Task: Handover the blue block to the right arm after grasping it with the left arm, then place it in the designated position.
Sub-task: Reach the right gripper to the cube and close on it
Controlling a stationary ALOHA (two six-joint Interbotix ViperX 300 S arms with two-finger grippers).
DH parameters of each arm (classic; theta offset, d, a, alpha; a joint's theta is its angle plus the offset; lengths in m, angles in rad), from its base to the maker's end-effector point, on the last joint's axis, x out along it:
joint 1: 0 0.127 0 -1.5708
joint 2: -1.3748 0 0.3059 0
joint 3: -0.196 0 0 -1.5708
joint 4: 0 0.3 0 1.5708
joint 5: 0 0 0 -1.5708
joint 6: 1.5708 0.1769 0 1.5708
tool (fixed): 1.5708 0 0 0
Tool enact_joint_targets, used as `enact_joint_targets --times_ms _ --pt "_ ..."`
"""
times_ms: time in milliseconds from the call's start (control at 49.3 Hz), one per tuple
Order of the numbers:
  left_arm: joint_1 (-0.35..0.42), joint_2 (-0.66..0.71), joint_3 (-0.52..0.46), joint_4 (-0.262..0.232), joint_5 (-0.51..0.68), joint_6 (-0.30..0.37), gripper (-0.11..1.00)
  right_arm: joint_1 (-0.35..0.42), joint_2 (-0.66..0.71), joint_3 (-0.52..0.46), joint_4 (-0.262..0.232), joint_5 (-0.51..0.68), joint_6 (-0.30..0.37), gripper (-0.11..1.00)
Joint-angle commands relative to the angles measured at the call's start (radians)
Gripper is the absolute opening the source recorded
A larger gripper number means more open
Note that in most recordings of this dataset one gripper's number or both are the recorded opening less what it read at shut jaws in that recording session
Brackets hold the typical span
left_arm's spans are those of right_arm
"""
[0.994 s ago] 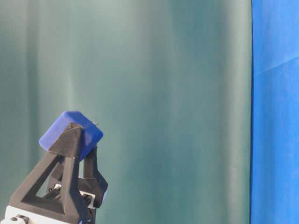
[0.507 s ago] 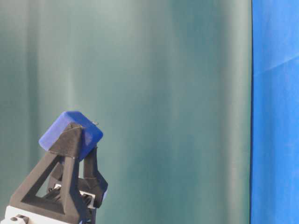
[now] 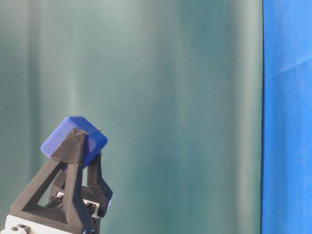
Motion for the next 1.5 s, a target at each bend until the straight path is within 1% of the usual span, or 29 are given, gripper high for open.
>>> enact_joint_targets --times_ms 0,142,324,750,1115,1318,1480 --pt "0.0 -0.021 -0.012 -0.002 -0.011 0.0 0.48 0.002 0.011 -0.029 0.002 -0.006 0.003 0.94" --pt "0.0 -0.02 -0.014 -0.002 -0.009 0.0 0.48 0.002 0.038 -0.049 0.002 -0.008 0.003 0.94" --pt "0.0 -0.02 -0.015 -0.002 -0.011 0.0 0.48 0.002 0.112 -0.106 0.002 -0.008 0.003 0.94" --pt "0.0 -0.02 -0.012 0.0 -0.009 0.0 0.48 -0.006 0.376 -0.319 -0.002 -0.009 0.0 0.94" --pt "0.0 -0.02 -0.012 -0.002 -0.009 0.0 0.48 -0.031 0.554 -0.479 -0.008 -0.009 -0.005 0.94" --pt "0.0 -0.02 -0.011 -0.002 -0.009 0.0 0.48 -0.038 0.623 -0.548 -0.011 -0.009 -0.005 0.94" --pt "0.0 -0.021 -0.011 -0.002 -0.006 0.0 0.48 -0.038 0.643 -0.569 -0.011 -0.009 -0.005 0.94"
